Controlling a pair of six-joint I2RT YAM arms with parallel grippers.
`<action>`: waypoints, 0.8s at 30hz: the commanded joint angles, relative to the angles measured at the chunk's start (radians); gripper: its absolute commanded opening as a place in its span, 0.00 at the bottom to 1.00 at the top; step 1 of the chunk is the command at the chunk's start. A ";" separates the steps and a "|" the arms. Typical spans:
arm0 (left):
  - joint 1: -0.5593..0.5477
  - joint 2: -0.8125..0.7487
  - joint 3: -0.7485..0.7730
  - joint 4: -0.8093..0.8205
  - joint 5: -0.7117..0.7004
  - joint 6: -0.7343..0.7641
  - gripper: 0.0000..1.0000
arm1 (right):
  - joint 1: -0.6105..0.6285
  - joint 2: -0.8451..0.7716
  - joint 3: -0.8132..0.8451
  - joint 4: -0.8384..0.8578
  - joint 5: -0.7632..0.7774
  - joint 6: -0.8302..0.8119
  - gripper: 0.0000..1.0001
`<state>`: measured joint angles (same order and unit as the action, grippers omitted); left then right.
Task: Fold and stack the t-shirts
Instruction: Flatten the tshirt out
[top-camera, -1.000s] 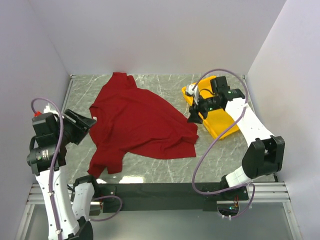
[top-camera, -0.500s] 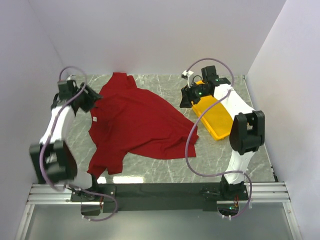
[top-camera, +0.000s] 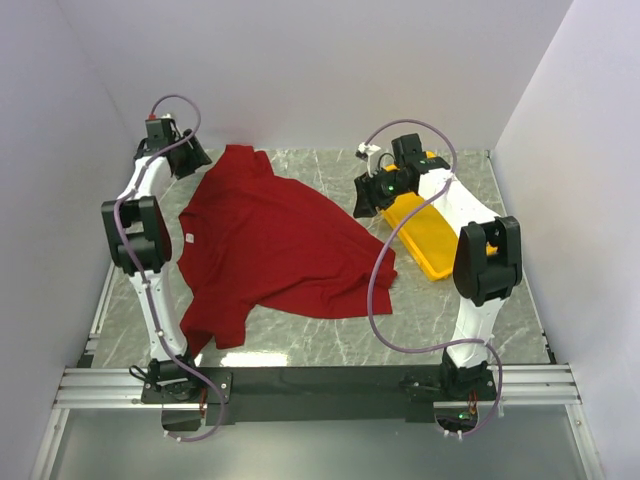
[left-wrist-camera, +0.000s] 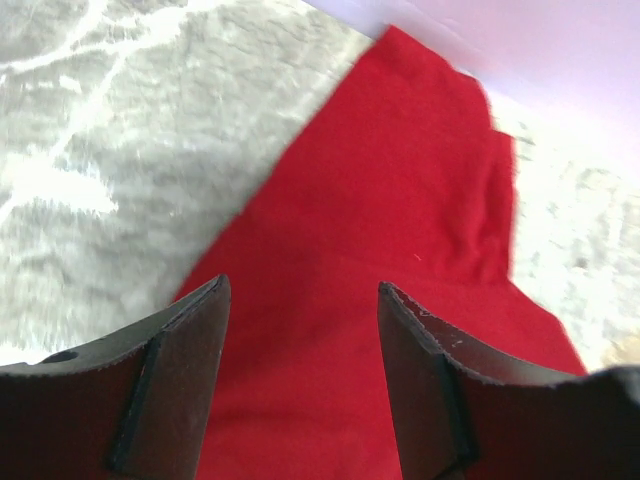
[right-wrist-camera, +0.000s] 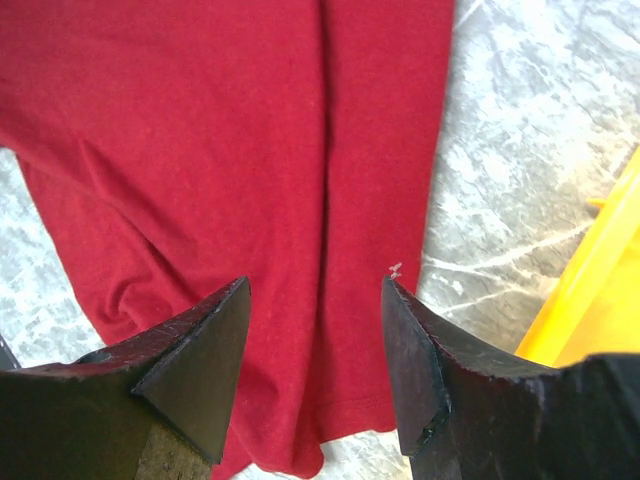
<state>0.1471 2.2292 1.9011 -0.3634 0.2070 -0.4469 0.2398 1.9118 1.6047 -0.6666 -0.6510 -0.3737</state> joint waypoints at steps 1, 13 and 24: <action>-0.004 0.052 0.122 -0.023 -0.033 0.060 0.66 | 0.001 -0.005 0.044 0.028 0.033 0.028 0.62; -0.009 0.250 0.262 -0.103 -0.029 0.013 0.54 | 0.001 0.036 0.075 0.012 0.057 0.050 0.62; -0.007 0.290 0.266 -0.124 -0.090 0.017 0.42 | 0.003 0.070 0.104 0.001 0.060 0.048 0.62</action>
<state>0.1440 2.4939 2.1330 -0.4595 0.1459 -0.4358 0.2398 1.9770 1.6577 -0.6693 -0.5907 -0.3328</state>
